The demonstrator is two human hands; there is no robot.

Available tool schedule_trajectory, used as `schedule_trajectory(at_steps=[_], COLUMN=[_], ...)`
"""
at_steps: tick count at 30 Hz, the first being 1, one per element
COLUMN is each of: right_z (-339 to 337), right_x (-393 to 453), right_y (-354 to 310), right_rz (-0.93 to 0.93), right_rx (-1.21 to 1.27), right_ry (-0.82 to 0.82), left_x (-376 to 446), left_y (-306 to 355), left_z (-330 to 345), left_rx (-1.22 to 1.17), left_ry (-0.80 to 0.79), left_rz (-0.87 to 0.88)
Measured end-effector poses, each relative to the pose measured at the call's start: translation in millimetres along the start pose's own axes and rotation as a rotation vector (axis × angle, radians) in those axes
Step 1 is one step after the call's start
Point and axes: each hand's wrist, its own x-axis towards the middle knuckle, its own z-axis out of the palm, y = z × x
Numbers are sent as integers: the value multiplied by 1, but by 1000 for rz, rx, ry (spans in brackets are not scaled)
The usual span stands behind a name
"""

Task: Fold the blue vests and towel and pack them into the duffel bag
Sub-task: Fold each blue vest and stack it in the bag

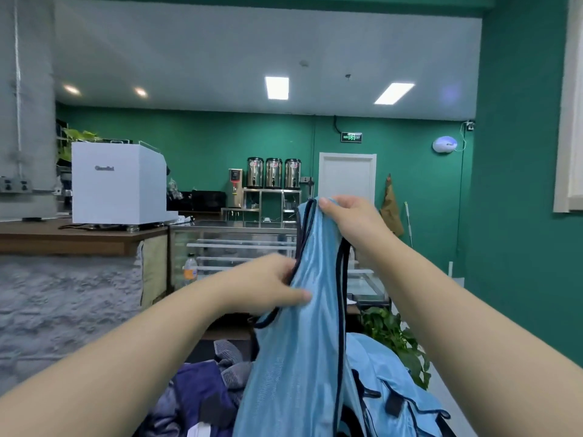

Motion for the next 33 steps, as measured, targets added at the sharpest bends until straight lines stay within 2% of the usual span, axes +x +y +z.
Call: schedule_trajectory(at_steps=[2, 3, 6, 9, 11, 14, 15, 18, 20, 33], right_z=[-11, -16, -34, -48, -55, -67, -71, -73, -72, -79], right_x=[2, 2, 2, 0, 0, -3, -5, -14, -20, -75], right_y=[8, 11, 25, 36, 37, 25, 21, 22, 24, -3], right_rz=[21, 24, 17, 34, 14, -145, -173, -99, -73, -26], right_rx=[14, 22, 17, -8, -19, -10, -39, -160, -117, -6], right_ry=[65, 97, 174, 190, 262, 478, 477, 328, 321, 281], left_x=[-6, -9, -20, -21, -22, -26, -29, -34, -39, -93], left_y=[-1, -2, -4, -9, -6, 3, 5, 0, -3, 21], left_z=[11, 15, 22, 13, 0, -18, -21, -20, -16, 7], left_rx=[364, 455, 526, 675, 637, 537, 547, 701, 665, 190], left_ry=[-69, -104, -189, -91, 13, 275, 309, 169, 143, 422], left_rz=[-8, -26, -96, 0, 106, 289, 312, 209, 199, 259])
